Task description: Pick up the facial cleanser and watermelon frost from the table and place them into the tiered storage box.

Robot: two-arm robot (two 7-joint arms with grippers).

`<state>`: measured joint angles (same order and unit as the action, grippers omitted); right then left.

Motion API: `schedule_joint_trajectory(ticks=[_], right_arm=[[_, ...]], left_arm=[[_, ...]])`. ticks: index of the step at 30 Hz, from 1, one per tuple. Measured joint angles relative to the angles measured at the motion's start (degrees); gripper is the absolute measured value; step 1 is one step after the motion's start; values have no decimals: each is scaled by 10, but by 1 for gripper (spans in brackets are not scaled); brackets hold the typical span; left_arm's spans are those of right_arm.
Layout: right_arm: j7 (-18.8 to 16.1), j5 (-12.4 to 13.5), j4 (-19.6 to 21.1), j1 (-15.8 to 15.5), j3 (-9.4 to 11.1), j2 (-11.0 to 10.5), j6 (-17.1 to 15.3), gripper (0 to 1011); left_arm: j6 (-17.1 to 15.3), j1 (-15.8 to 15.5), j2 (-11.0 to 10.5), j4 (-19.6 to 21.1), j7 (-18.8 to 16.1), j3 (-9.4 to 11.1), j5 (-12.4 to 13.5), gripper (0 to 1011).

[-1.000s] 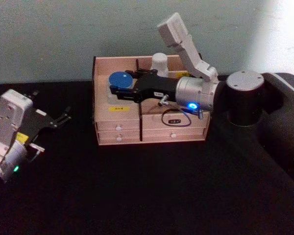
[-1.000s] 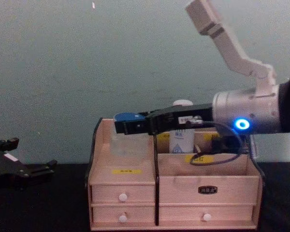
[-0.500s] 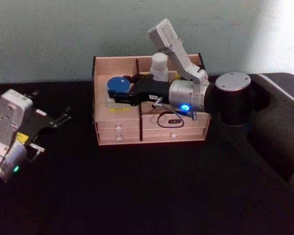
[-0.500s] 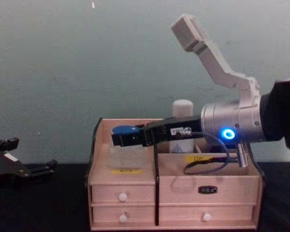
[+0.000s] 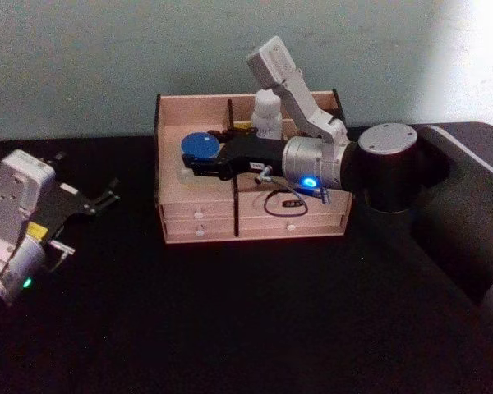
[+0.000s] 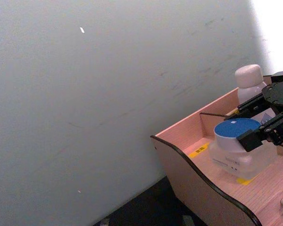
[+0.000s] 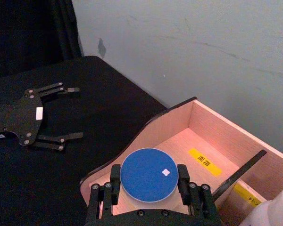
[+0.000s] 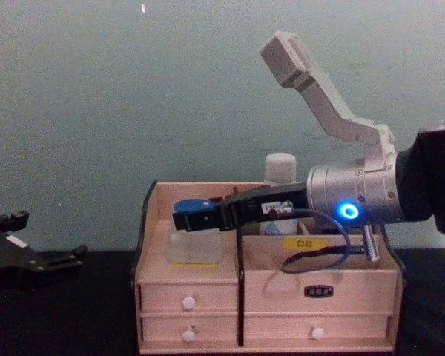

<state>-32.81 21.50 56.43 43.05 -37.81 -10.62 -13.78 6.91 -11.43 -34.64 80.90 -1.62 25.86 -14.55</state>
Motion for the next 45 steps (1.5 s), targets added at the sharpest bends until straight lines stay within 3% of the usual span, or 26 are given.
schedule_joint_trajectory(ticks=[5, 14, 27, 31, 45], right_arm=[[0, 1, 0, 0, 0, 0, 0, 744], [0, 2, 0, 0, 0, -1, 0, 999], [-4, 5, 5, -3, 3, -1, 0, 1002], [-10, 11, 25, -9, 11, -7, 0, 1002], [-1, 60, 163, -51, 54, -55, 5, 1002]], left_arm=[[0, 0, 0, 0, 0, 0, 0, 1001], [0, 0, 0, 0, 0, 0, 0, 1001], [0, 0, 0, 0, 0, 0, 0, 1001], [0, 0, 0, 0, 0, 0, 0, 1001], [0, 0, 0, 0, 0, 0, 0, 1001]])
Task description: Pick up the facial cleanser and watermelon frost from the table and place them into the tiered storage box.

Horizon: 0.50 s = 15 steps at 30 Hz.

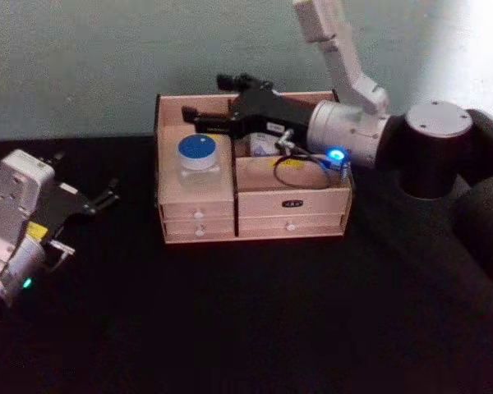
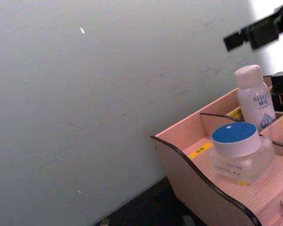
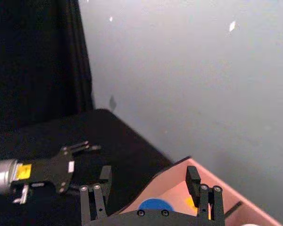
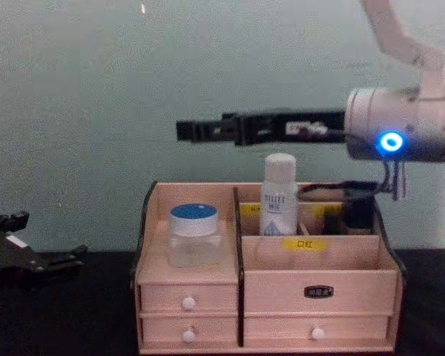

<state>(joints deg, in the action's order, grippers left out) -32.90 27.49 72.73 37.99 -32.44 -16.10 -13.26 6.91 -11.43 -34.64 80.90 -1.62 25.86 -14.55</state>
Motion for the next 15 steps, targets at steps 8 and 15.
schedule_joint_trajectory(ticks=[8, 15], right_arm=[[48, 15, 53, -35, 35, -31, 17, 1002], [104, 18, 94, -92, 85, -67, 47, 1002]], left_arm=[[0, 0, 0, 0, 0, 0, 0, 1001], [0, 0, 0, 0, 0, 0, 0, 1001]])
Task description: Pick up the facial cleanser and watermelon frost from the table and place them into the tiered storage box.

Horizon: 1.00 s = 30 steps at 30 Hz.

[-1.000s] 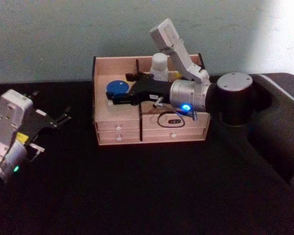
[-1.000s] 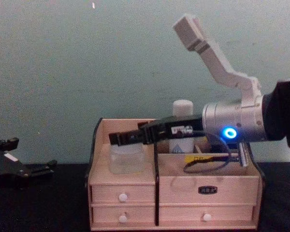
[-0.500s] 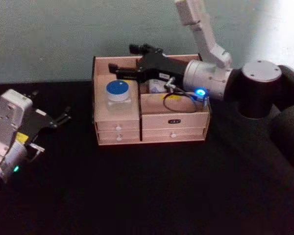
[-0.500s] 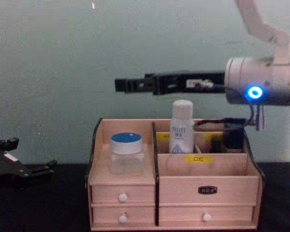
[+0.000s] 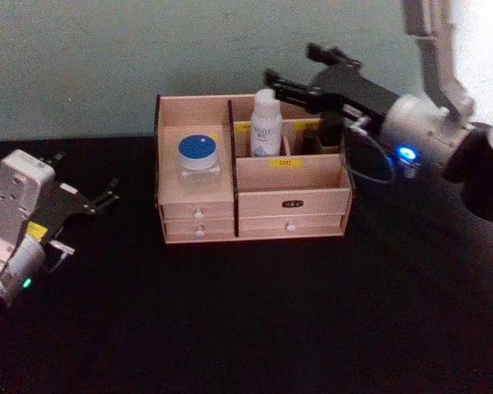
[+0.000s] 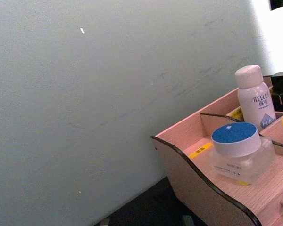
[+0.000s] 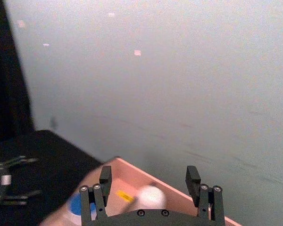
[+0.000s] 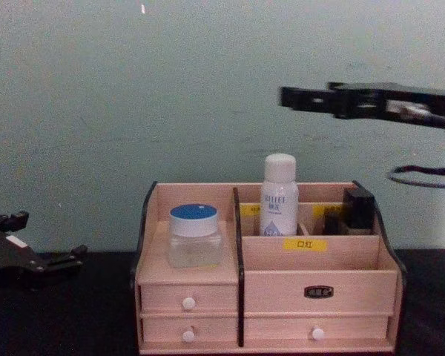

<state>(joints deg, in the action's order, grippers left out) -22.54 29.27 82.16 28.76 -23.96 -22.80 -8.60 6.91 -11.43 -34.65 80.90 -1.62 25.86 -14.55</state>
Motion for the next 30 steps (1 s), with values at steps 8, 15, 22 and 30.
schedule_joint_trajectory(ticks=[8, 15, 22, 30], right_arm=[[62, -22, 25, -73, 49, -18, 46, 1002], [100, -41, 19, -138, 82, -14, 95, 1002], [106, -47, 6, -171, 100, -3, 125, 1002], [107, -55, -12, -182, 109, 7, 129, 1002]], left_arm=[[0, 0, 0, 0, 0, 0, 0, 1001], [0, 0, 0, 0, 0, 0, 0, 1001], [0, 0, 0, 0, 0, 0, 0, 1001], [0, 0, 0, 0, 0, 0, 0, 1001]])
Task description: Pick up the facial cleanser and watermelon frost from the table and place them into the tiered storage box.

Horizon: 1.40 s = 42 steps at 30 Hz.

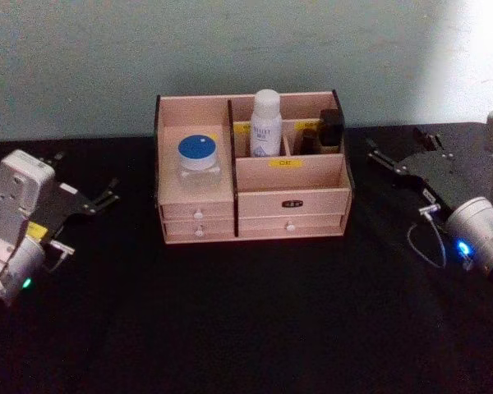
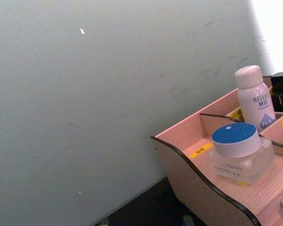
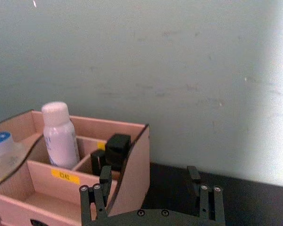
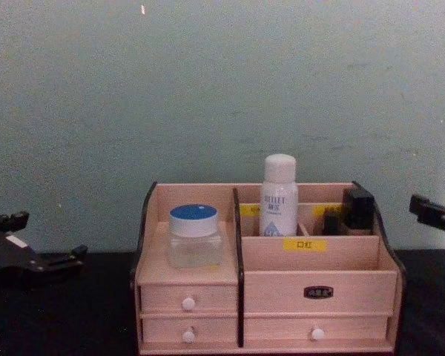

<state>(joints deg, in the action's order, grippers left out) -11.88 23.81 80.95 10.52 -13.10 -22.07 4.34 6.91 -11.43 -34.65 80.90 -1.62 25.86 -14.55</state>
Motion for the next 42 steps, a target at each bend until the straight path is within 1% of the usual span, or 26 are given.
schedule_joint_trajectory(ticks=[12, 18, 21, 42], right_arm=[[2, -21, -38, 2, 6, 18, -14, 1002], [2, -29, -51, 4, 10, 24, -21, 1002], [3, -39, -58, 7, 10, 26, -28, 1002], [2, -34, -54, 6, 9, 24, -25, 1002]], left_arm=[[0, 0, 0, 0, 0, 0, 0, 1001], [0, 0, 0, 0, 0, 0, 0, 1001], [0, 0, 0, 0, 0, 0, 0, 1001], [0, 0, 0, 0, 0, 0, 0, 1001]])
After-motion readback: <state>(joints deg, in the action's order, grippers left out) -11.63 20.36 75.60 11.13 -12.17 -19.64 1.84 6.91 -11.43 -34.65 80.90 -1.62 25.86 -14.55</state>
